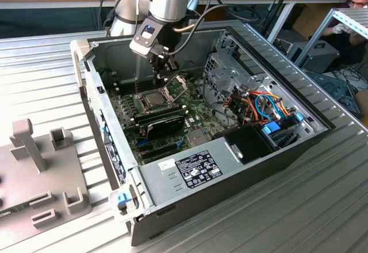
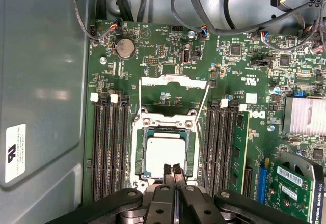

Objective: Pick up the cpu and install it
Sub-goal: 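Close the cpu cover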

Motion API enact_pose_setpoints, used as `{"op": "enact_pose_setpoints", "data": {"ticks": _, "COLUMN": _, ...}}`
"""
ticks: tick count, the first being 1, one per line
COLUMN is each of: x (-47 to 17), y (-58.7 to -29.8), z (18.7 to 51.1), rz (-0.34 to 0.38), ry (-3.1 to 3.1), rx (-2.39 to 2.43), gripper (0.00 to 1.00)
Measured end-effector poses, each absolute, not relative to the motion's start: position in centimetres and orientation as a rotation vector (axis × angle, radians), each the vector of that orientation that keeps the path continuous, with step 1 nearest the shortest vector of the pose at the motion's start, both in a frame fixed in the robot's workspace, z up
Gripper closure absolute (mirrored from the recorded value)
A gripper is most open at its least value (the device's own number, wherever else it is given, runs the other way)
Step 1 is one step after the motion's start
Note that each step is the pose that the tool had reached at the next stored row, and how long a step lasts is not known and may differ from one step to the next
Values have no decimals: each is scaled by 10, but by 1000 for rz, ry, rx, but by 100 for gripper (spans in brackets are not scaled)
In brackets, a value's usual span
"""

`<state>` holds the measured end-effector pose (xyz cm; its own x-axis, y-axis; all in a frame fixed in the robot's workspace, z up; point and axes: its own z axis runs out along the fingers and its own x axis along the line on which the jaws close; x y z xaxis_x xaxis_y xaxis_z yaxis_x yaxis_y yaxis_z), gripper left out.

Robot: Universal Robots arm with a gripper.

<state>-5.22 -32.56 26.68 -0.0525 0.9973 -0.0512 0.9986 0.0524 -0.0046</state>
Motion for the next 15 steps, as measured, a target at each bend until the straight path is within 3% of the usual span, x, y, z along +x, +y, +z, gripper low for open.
{"op": "enact_pose_setpoints", "data": {"ticks": 15, "x": -52, "y": -326, "z": 273, "rz": -60, "ry": 2254, "rx": 2139, "gripper": 89}}
